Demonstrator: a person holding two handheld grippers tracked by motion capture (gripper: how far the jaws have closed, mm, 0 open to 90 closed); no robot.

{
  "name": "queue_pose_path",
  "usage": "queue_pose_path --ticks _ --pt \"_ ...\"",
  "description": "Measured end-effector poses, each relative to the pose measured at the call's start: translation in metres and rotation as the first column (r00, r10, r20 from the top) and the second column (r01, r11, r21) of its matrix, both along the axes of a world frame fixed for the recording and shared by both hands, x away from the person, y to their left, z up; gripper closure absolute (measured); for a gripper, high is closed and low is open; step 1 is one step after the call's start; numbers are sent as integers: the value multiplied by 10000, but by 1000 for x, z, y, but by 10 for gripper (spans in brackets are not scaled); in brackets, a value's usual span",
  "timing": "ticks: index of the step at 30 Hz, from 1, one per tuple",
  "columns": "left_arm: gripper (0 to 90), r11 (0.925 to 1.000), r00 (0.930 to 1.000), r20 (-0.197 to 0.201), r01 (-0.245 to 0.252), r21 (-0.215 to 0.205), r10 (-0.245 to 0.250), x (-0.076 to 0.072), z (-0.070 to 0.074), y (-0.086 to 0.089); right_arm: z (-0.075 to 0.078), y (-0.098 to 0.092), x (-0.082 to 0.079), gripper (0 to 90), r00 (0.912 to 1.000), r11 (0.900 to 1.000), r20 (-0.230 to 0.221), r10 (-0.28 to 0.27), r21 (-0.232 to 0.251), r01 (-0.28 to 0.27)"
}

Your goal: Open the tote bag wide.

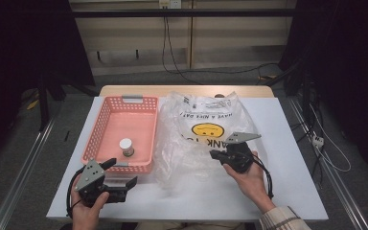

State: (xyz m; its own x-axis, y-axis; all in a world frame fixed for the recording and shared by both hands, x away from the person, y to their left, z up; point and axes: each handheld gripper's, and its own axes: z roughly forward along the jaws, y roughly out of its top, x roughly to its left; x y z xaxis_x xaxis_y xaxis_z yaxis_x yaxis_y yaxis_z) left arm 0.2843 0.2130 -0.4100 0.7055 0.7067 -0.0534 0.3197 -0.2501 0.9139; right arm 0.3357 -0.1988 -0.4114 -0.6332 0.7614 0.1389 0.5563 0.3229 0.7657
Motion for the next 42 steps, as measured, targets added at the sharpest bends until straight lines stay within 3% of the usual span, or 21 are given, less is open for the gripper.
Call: queue_pose_path --ticks 7,17,29,42 --pt "51 10000 10000 10 25 -2 -25 0 0 1 5 -2 2 900 9999 9997 109 16 258 -19" --pt "51 10000 10000 12 42 -30 -42 0 0 1 23 -7 8 900 9984 9967 568 23 814 -69" --pt "51 10000 10000 -38 -17 -16 17 1 -2 3 41 -7 11 900 9930 9958 1160 -214 907 109" --pt "51 10000 10000 -30 -22 -14 22 3 -2 4 61 -5 26 900 9862 9904 1624 -327 1377 102"
